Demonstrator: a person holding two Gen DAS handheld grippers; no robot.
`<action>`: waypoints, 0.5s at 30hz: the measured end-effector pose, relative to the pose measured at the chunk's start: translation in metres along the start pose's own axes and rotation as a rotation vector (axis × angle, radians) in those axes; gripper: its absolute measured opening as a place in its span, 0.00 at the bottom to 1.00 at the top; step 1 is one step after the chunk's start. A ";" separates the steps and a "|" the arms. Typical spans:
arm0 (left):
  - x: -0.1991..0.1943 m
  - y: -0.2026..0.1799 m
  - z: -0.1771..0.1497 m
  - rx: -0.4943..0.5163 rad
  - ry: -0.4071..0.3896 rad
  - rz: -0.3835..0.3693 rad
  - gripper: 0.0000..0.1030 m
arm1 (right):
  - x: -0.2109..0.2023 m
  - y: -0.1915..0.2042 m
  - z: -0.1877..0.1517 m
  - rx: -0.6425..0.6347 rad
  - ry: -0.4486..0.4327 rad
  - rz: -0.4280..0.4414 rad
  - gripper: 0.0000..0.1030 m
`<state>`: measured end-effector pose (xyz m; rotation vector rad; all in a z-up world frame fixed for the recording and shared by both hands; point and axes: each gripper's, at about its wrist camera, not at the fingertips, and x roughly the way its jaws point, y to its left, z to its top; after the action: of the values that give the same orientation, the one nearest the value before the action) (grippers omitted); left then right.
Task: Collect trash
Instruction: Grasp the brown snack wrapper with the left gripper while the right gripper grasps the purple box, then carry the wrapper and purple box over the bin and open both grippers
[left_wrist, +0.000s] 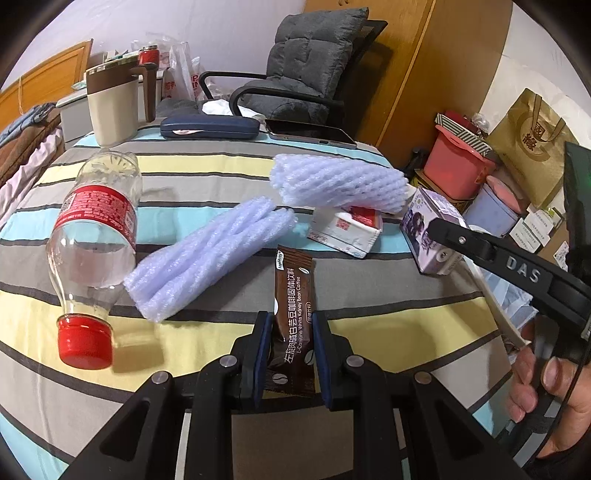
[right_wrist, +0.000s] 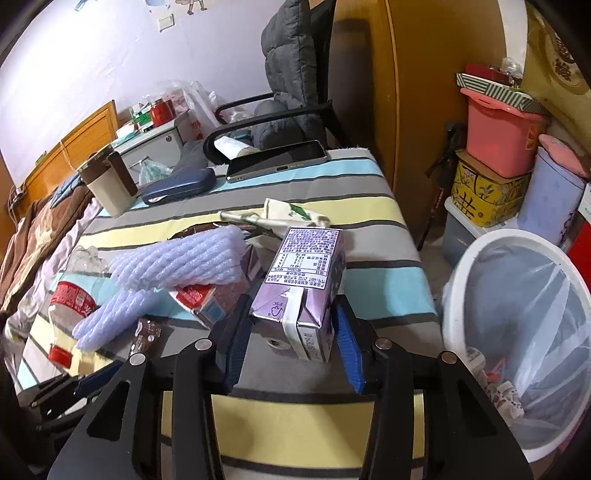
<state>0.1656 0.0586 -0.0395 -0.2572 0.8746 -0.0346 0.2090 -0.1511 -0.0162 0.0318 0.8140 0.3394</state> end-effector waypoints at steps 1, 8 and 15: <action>0.000 -0.003 -0.001 0.002 0.003 -0.006 0.22 | -0.002 -0.001 -0.001 -0.001 -0.001 0.006 0.45; -0.010 -0.024 -0.010 0.034 0.010 -0.029 0.22 | -0.023 -0.009 -0.016 -0.004 -0.007 0.037 0.44; -0.025 -0.045 -0.016 0.064 -0.003 -0.047 0.22 | -0.040 -0.017 -0.023 0.004 -0.022 0.055 0.44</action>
<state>0.1407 0.0147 -0.0199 -0.2181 0.8634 -0.1053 0.1712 -0.1817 -0.0064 0.0619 0.7935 0.3888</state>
